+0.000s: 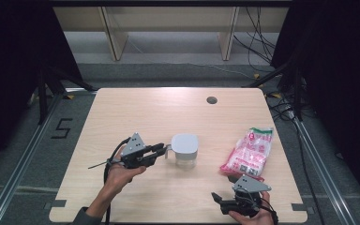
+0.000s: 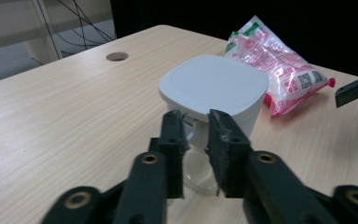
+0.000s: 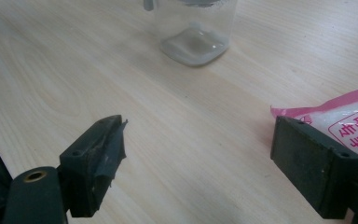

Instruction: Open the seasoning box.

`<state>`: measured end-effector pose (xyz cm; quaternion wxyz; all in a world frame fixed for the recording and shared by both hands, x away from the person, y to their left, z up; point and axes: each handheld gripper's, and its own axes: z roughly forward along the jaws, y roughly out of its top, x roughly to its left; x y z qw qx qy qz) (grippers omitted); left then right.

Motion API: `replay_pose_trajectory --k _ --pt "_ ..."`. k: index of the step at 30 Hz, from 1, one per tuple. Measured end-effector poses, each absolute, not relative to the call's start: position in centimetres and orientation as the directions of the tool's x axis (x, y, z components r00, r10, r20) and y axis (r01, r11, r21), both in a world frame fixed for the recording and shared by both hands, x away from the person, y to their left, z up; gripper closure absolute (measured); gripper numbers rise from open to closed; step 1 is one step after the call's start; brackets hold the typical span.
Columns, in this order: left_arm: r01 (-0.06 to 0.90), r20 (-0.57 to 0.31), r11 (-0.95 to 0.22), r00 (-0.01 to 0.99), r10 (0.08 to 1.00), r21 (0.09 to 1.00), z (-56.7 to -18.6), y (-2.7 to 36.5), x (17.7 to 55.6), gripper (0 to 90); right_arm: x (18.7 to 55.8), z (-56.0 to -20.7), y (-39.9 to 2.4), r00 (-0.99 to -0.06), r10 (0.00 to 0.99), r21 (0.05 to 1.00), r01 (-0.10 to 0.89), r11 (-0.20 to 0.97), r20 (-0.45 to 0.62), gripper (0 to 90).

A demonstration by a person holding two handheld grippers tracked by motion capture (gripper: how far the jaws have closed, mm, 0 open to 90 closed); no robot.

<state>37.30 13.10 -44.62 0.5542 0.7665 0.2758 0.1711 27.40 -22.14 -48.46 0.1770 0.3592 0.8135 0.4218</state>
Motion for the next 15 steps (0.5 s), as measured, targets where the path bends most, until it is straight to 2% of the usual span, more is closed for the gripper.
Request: replay_pose_trajectory --k 5,15 --pt "0.204 -0.031 -0.219 0.795 0.606 0.954 -43.9 12.3 37.6 88.9 27.6 -48.4 -22.1 -0.688 0.726 0.814 0.425 0.395 0.007 16.5" --pt "0.213 -0.038 -0.225 0.8 0.599 0.951 -43.6 10.6 38.6 89.2 27.4 -48.3 -22.2 -0.661 0.751 0.815 0.437 0.382 0.003 17.1"
